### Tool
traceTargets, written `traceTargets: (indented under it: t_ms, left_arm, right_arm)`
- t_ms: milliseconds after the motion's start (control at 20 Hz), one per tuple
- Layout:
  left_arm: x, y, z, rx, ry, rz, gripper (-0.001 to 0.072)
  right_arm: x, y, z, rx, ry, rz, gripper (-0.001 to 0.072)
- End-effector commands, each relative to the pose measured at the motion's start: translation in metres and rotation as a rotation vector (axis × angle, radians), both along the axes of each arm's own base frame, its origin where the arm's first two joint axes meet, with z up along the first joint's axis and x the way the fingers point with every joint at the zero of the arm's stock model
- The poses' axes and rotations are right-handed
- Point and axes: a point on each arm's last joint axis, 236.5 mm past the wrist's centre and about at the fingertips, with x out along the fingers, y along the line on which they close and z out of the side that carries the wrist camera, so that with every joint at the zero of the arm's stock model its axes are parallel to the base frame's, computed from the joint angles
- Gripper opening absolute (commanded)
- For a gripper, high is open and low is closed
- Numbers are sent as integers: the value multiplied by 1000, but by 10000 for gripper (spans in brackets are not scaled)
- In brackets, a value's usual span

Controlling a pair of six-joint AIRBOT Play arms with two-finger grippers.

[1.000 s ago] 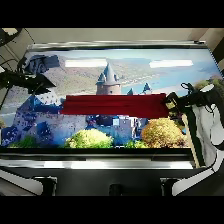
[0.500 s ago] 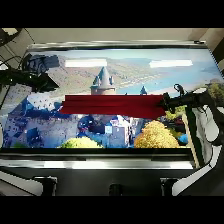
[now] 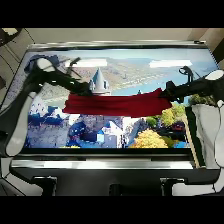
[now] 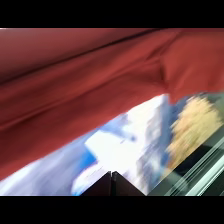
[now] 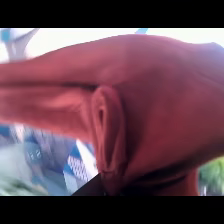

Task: Fold the shirts.

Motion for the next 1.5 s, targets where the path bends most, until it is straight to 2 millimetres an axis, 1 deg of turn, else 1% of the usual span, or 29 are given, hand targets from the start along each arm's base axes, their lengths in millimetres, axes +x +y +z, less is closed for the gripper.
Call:
traceTargets:
  t_ms: [0,50,150,200,250,350,450,550,600,650,700,750,800,850,900,950,1050,1100,1150,1200,1250,1300,1350,1450]
  left_arm:
    - [-25,-102,-28,-22,-18,-59,28]
    - [-35,-123,-43,-17,3,-78,28]
    - [-56,-153,-73,-13,67,-98,28]
    - [-68,-169,-84,-33,113,-105,27]
    - [-80,-186,-91,-76,167,-106,27]
    - [-101,-225,-94,-195,280,-88,27]
    - [-118,-261,-92,-304,338,-80,26]
    - [-137,-288,-92,-361,394,-64,26]
    - [-150,-299,-93,-378,425,-69,26]
    - [-163,-308,-95,-388,454,-78,26]
    - [-169,-312,-97,-393,448,-101,26]
    - [-169,-310,-97,-399,414,-132,24]
    - [-162,-305,-92,-402,393,-134,23]
    - [-146,-293,-85,-388,348,-130,22]
    - [-127,-274,-75,-359,283,-133,22]
    - [-109,-252,-64,-322,218,-139,22]
    - [-66,-194,-31,-243,73,-124,23]
    - [-43,-165,-10,-219,1,-92,23]
    - [-20,-133,17,-210,-76,-43,23]
    - [-2,-105,46,-220,-138,10,24]
    - [13,-77,76,-237,-196,65,24]
    - [22,-50,104,-250,-252,114,24]
    - [28,-27,128,-258,-300,154,24]
    - [31,12,171,-271,-391,220,25]
  right_arm:
    - [-58,5,58,-156,-12,63,36]
    - [-71,4,75,-177,-28,50,36]
    - [-95,2,107,-219,-79,15,36]
    - [-107,2,121,-233,-102,1,36]
    - [-119,2,134,-244,-123,-16,36]
    - [-143,6,152,-249,-140,-30,36]
    - [-164,7,161,-263,-132,-41,36]
    - [-181,3,164,-291,-114,-50,36]
    - [-185,1,165,-302,-113,-58,36]
    - [-185,1,166,-306,-120,-64,36]
    - [-182,0,167,-303,-127,-69,36]
    - [-178,1,167,-295,-134,-71,36]
    - [-173,2,165,-291,-131,-67,36]
    - [-168,2,160,-285,-121,-50,35]
    - [-160,5,155,-269,-115,-34,35]
    - [-150,11,153,-234,-120,-16,35]
    - [-126,27,150,-136,-137,10,35]
    - [-114,33,148,-89,-142,19,35]
    - [-101,41,145,-35,-138,23,35]
    - [-90,49,140,-5,-134,30,35]
    - [-80,60,131,2,-131,50,35]
    - [-70,75,121,10,-131,76,35]
    - [-59,94,110,20,-128,96,35]
    - [-37,128,81,39,-102,111,36]
